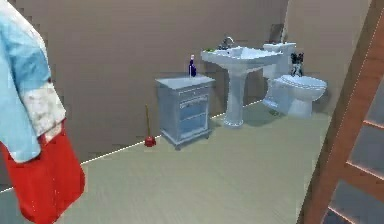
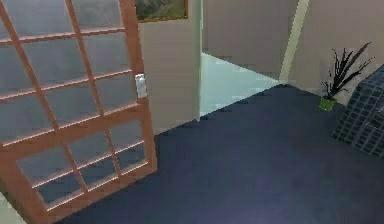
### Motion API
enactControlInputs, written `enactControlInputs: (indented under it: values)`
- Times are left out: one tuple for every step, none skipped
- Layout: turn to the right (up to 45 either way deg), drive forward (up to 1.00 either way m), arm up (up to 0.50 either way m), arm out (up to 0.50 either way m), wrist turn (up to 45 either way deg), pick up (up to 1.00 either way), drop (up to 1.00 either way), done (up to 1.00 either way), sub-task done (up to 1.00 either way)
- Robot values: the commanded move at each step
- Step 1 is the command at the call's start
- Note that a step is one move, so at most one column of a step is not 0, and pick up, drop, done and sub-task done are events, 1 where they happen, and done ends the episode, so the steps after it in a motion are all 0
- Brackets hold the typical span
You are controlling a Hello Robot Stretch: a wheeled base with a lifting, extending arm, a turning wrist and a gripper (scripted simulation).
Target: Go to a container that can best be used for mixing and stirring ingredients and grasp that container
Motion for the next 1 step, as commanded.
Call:
enactControlInputs:
  values:
    - [-21.0, 0.00, 0.00, 0.00, 0.0, 0.00, 0.00, 0.00, 0.00]
